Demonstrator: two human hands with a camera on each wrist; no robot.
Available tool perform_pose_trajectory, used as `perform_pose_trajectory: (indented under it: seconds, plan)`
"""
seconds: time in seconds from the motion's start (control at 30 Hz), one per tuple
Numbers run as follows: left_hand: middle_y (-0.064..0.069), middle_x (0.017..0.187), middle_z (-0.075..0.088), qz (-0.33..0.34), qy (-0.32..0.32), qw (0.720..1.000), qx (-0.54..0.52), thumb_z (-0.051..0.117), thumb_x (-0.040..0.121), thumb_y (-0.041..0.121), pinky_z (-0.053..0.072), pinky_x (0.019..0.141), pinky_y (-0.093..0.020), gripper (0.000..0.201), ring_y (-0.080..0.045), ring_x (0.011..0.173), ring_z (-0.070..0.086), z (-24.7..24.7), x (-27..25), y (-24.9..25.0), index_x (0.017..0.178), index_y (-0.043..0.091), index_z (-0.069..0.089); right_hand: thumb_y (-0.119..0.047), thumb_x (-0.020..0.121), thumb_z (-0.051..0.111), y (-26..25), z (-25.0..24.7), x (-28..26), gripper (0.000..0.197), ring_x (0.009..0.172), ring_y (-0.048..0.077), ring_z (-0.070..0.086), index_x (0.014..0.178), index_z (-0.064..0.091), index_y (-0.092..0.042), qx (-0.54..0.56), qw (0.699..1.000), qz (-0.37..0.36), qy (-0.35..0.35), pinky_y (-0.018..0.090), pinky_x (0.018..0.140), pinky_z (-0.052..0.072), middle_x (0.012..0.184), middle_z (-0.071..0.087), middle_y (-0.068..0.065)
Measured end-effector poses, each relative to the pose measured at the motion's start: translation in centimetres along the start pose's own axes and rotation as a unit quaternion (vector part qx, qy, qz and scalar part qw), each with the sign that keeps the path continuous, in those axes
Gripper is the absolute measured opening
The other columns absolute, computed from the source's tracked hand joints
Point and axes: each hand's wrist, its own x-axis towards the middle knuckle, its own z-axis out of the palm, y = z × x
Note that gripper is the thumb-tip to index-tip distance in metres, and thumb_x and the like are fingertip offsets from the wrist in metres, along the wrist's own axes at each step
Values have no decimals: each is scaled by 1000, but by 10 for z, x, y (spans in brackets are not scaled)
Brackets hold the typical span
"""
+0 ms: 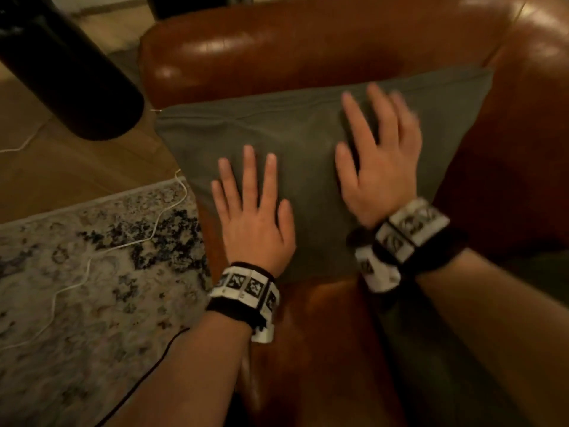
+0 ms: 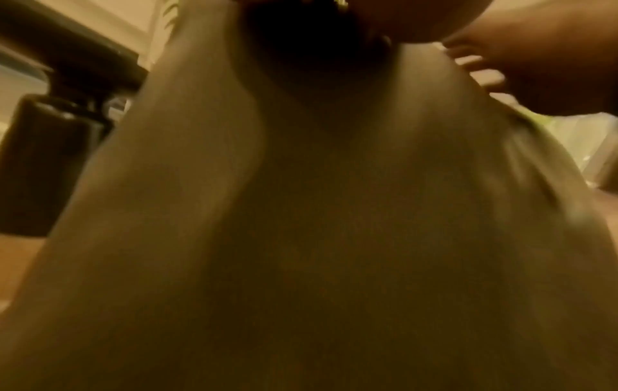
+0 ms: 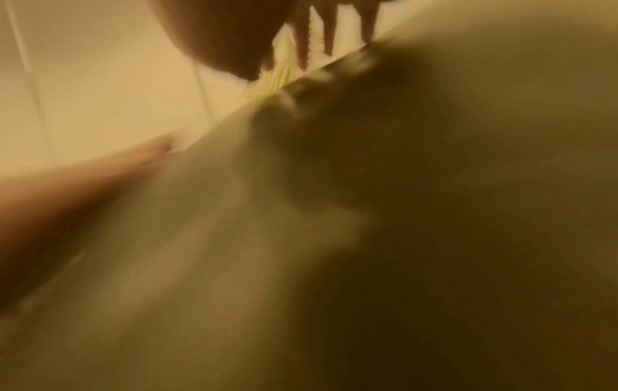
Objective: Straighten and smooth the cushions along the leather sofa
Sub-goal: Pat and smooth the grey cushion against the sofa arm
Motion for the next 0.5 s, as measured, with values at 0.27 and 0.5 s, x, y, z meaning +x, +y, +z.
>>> perform_pose_trajectory:
  seconds: [0.27,0.5]
  plan:
    - [-4,164,-6,-382,-26,892,-242,15,103,39,4,124,-34,55,-15,150,1,71,-106,10,151,26,-9,-53,100,18,18,34,35,61,152,26,2,157,8,-32,-82,985,2,-154,55,120,-3,166,7,1]
    - [6,164,-3,-417,-169,841,-301,21,104,38,4,114,-18,56,-14,151,7,45,-117,-25,150,38,-11,-53,100,19,14,30,37,60,152,28,7,156,12,-32,-78,983,7,-165,57,120,-2,165,14,3]
